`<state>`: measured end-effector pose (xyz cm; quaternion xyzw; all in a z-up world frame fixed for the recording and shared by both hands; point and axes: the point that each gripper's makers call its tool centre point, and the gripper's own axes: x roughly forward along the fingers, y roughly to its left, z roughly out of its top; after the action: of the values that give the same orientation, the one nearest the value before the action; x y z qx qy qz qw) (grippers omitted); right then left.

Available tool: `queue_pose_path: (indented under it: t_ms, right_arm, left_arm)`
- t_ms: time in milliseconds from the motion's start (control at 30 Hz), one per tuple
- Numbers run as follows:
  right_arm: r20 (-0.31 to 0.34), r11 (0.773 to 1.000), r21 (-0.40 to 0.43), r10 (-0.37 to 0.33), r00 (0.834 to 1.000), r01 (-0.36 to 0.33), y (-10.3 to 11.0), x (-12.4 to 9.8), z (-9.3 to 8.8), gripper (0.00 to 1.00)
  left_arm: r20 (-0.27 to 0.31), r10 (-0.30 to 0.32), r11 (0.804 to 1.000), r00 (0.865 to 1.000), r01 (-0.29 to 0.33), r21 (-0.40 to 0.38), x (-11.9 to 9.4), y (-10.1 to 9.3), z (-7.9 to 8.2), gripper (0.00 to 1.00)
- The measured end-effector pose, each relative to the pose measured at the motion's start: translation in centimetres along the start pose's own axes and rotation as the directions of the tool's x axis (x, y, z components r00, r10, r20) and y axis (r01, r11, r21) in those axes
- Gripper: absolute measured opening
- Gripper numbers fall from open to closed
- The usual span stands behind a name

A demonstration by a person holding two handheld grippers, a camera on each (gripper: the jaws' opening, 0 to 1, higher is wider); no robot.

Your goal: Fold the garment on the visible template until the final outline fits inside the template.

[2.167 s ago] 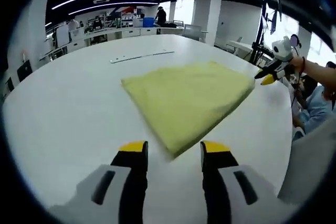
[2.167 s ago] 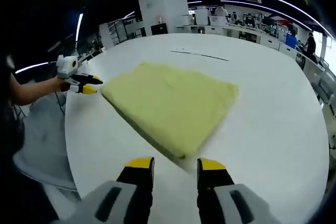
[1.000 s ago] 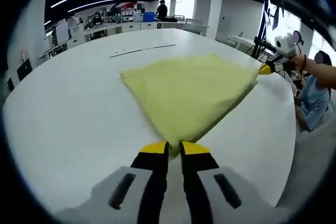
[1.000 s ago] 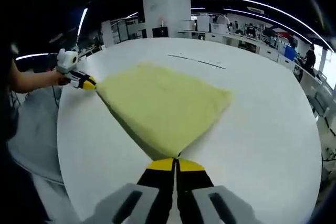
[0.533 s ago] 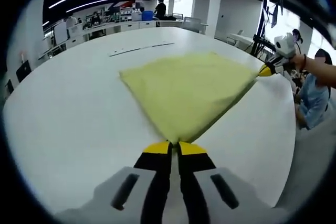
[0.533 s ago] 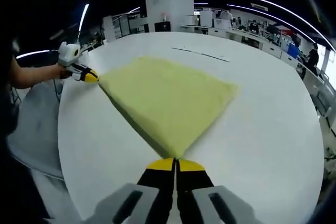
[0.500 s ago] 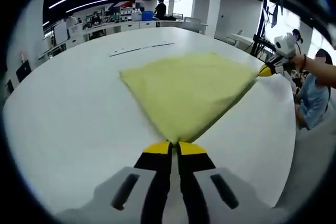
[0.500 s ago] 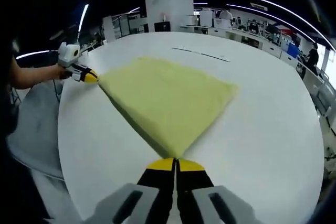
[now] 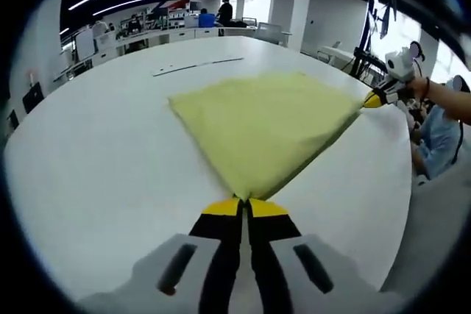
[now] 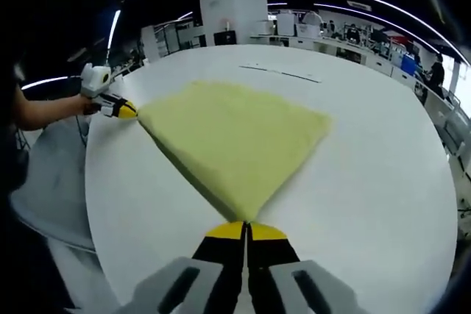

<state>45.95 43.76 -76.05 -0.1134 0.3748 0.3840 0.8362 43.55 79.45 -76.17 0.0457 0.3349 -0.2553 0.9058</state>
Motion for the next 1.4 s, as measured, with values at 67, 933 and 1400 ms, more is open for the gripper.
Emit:
queue_pose_path:
  t_ms: [67,933,1400]
  right_arm:
    - [-0.001,1.000,0.006,-0.001,1.000,0.001,0.1,-0.1,-0.2,0.00]
    - [0.033,0.997,0.080,-0.007,0.999,0.005,1.2,-1.0,-0.8,0.00]
    - [0.080,0.995,0.093,-0.031,0.996,0.024,2.0,-1.8,1.3,0.49]
  left_arm:
    - [-0.004,-0.003,1.000,1.000,0.003,-0.004,-0.1,-0.1,-0.3,0.00]
    - [0.014,-0.011,0.998,1.000,0.012,-0.061,-1.4,-1.4,-1.4,0.01]
    - [0.097,0.000,0.994,0.995,0.011,-0.113,-2.9,-1.9,0.9,0.46]
